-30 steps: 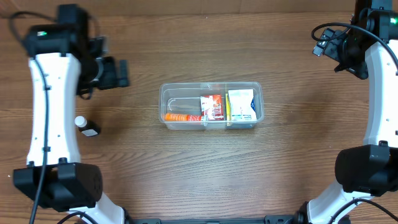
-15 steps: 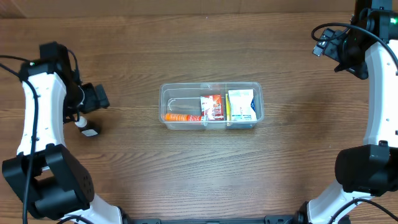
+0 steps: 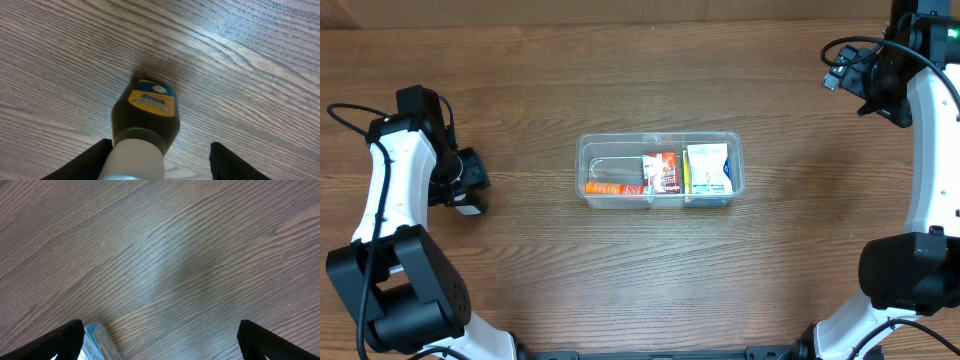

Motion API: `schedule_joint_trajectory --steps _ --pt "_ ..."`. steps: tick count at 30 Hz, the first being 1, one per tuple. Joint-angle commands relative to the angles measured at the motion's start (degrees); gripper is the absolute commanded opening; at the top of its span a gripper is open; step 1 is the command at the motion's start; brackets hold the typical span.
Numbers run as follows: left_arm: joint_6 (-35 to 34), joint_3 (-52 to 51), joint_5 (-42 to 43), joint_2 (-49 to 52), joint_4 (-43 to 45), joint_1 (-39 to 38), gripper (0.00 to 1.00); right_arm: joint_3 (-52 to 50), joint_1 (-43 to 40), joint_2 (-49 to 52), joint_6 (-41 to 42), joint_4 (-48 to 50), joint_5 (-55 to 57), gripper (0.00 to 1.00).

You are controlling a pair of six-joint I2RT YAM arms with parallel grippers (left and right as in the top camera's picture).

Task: Pack container
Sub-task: 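Move the left gripper to the brown bottle and grasp it, then carry the brown bottle into the container's left section and release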

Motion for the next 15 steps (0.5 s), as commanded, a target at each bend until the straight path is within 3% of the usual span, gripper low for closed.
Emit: schedule_joint_trajectory --steps 1,2,3,7,15 --pt "0.1 -0.6 -0.7 -0.8 0.2 0.4 0.46 1.2 0.0 -1.5 0.0 0.1 0.4 1.00" --pt "0.1 -0.6 -0.7 -0.8 0.3 0.4 0.24 1.2 0.0 -1.5 0.0 0.1 0.4 1.00" --pt "0.1 -0.6 -0.7 -0.8 0.4 0.4 0.14 1.2 0.0 -1.5 0.0 0.1 0.4 1.00" --pt "-0.1 -0.6 0.1 -0.8 0.8 0.2 0.04 1.2 0.0 -1.5 0.0 0.1 0.4 1.00" --pt "3.1 7.8 9.9 -0.8 -0.8 -3.5 0.04 1.2 0.0 -1.5 0.0 0.1 0.4 1.00"
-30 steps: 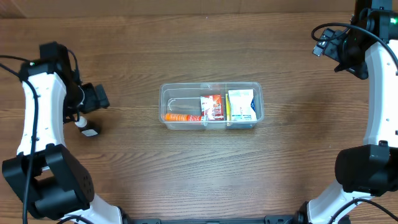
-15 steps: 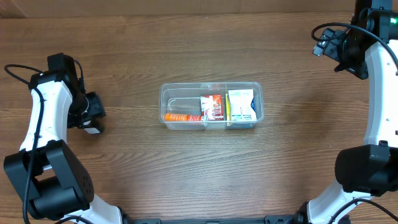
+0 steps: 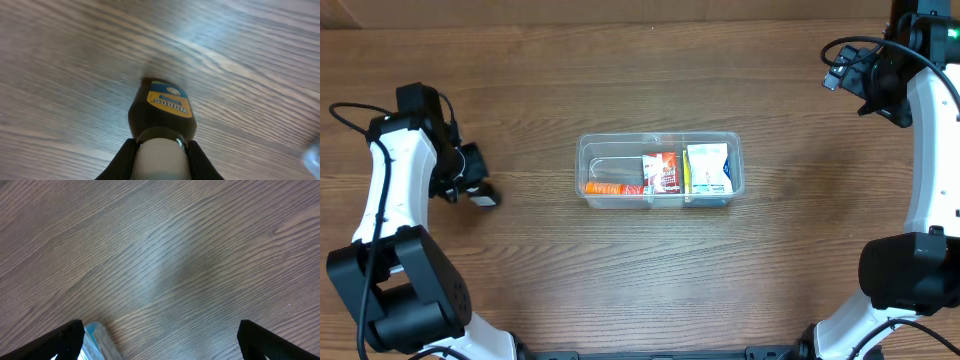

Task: Pack container
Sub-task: 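Carry the brown bottle into the container's left section and release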

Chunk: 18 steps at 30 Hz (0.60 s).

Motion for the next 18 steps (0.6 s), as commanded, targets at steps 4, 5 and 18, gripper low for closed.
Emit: schedule_joint_trajectory --steps 4,5,18 --pt "7.3 17.2 5.2 -0.7 -5.3 -10.5 0.06 1.2 0.0 -1.5 0.0 0.1 0.4 1.00" --pt "8.2 20.0 5.2 -0.7 -6.0 -12.9 0.06 1.2 0.0 -1.5 0.0 0.1 0.4 1.00" --pt "10.7 28.7 3.0 1.3 -5.7 -37.7 0.06 1.2 0.0 -1.5 0.0 0.1 0.4 1.00"
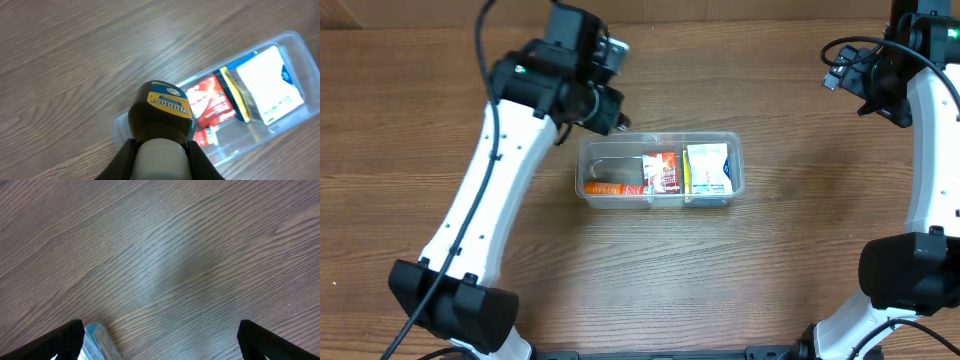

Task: Pack container
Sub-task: 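Carry the brown bottle into the container's left section and release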

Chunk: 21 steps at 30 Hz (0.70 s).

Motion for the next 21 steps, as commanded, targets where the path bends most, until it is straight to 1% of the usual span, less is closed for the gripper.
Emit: schedule_joint_trajectory --steps 1,4,9,13,21 --pt "-0.8 -0.3 -1.6 1.7 0.0 -1.6 0.05 1.2 0.0 -1.5 0.0 0.1 0.4 1.00" --pt "-7.4 -0.9 -4.4 3.5 -2.1 -1.6 0.04 1.2 0.0 -1.5 0.0 0.1 0.4 1.00" --pt "-14.0 -0.9 -5.8 6.9 -5.7 -1.5 0.07 1.2 0.0 -1.5 0.0 0.1 0.4 1.00" --pt "-15.8 -0.9 -5.8 11.6 -5.9 -1.5 0.07 1.2 0.0 -1.5 0.0 0.1 0.4 1.00" --pt "-16.4 -0.9 -5.8 22.4 -5.8 -1.5 0.06 1.2 0.0 -1.5 0.0 0.1 0.4 1.00"
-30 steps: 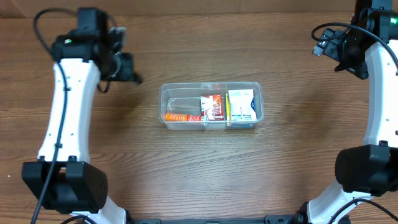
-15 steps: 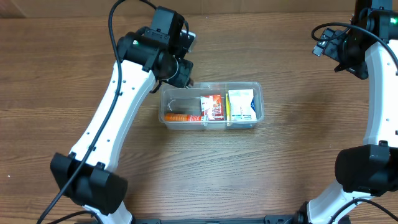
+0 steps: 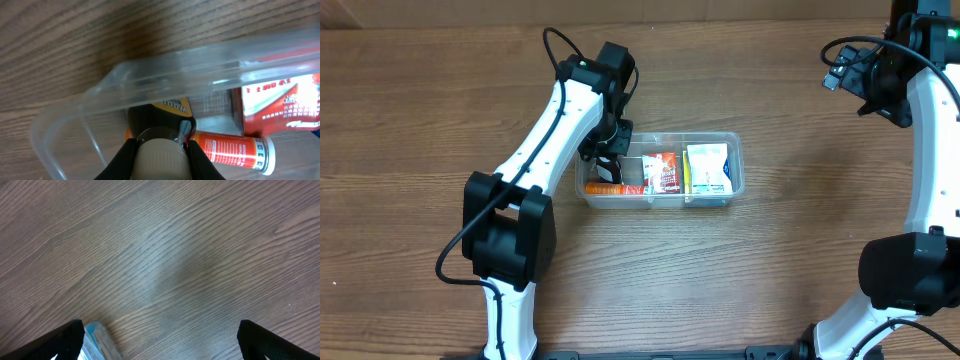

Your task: Pack container

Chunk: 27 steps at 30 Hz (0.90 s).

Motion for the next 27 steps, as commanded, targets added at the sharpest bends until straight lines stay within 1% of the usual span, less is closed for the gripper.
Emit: schedule_joint_trajectory --steps 1,2,4,5,6,8,9,11,14,16,19,21,23,25,26,27 --pt "-1.4 0.0 -0.8 2.9 0.2 0.0 0.06 1.2 0.0 -1.5 0.0 0.0 0.4 1.00" --pt "-1.4 0.0 -0.8 3.0 0.3 0.0 0.06 1.2 0.0 -1.5 0.0 0.0 0.4 1.00" --pt "-1.4 0.0 -0.8 3.0 0.6 0.0 0.11 1.2 0.0 -1.5 0.0 0.0 0.4 1.00" --pt "-1.4 0.0 -0.8 3.0 0.6 0.0 0.17 1.2 0.0 -1.5 0.0 0.0 0.4 1.00" --pt "-1.3 0.0 -0.8 3.0 0.4 0.0 0.36 1.2 0.0 -1.5 0.0 0.0 0.4 1.00" --pt "-1.3 0.1 -0.8 2.9 0.0 0.0 0.62 1.2 0.0 -1.5 0.0 0.0 0.4 1.00" --pt "-1.3 0.1 -0.8 2.9 0.0 0.0 0.65 1.2 0.0 -1.5 0.0 0.0 0.4 1.00" --pt "-1.3 0.4 -0.8 2.9 -0.1 0.0 0.68 1.2 0.0 -1.5 0.0 0.0 0.4 1.00" --pt "-1.3 2.3 -0.8 2.9 -1.5 0.0 0.69 1.2 0.0 -1.5 0.0 0.0 0.4 1.00" --pt "-0.7 5.7 -0.8 2.9 -3.3 -0.1 0.69 1.2 0.0 -1.5 0.0 0.0 0.4 1.00" --pt "-0.3 13.7 -0.6 2.9 -7.1 -0.1 0.69 1.2 0.0 -1.5 0.0 0.0 0.4 1.00" --pt "0.6 22.2 -0.6 2.9 -11.3 -0.2 0.69 1.2 0.0 -1.5 0.0 0.0 0.4 1.00" --pt "1.8 29.7 -2.4 2.6 -15.8 -0.2 0.70 1.2 0.0 -1.5 0.0 0.0 0.4 1.00" --pt "1.7 36.8 -6.7 1.2 -20.9 0.2 0.76 1.2 0.0 -1.5 0.0 0.0 0.4 1.00" --pt "1.6 39.4 -7.8 0.1 -22.8 0.5 0.80 1.2 0.0 -1.5 0.0 0.0 0.4 1.00" --pt "1.6 40.7 -8.4 -1.0 -23.1 0.8 0.88 1.2 0.0 -1.5 0.0 0.0 0.4 1.00"
